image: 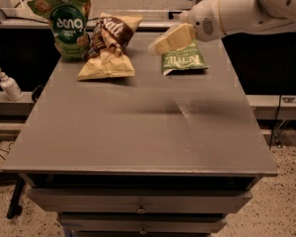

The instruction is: Move brown chip bag near green rice chip bag

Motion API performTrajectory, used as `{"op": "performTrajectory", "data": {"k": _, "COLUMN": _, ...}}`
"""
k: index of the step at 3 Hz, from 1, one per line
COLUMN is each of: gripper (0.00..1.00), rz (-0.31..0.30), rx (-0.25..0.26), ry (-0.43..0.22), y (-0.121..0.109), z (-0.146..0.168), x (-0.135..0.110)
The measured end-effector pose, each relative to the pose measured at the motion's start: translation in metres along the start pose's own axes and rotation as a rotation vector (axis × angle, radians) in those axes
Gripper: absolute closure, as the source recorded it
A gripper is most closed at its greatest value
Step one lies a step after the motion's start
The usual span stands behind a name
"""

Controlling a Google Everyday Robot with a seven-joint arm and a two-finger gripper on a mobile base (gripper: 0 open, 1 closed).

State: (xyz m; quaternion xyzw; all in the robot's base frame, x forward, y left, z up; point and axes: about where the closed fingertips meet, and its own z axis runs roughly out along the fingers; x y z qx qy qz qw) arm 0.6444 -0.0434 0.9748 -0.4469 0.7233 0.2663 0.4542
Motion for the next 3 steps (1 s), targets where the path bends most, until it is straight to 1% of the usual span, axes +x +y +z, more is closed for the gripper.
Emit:
{"op": "performTrajectory", "data": {"k": 1, "gripper": 0.0, "rz": -0.034, "rx": -0.035, "ry": 0.008, "y": -0.024, "z": -0.052, "x": 0.013}}
{"op": "performTrajectory", "data": {"k": 2, "gripper": 0.0, "rz": -0.073, "rx": -0.063, "ry": 0.009, "y": -0.019, "z": -0.069, "x": -0.002}}
{"op": "performTrajectory", "data": {"k": 3, "gripper": 0.0, "rz": -0.074, "rx": -0.064, "ry": 0.008, "y": -0.018, "z": -0.069, "x": -0.003}}
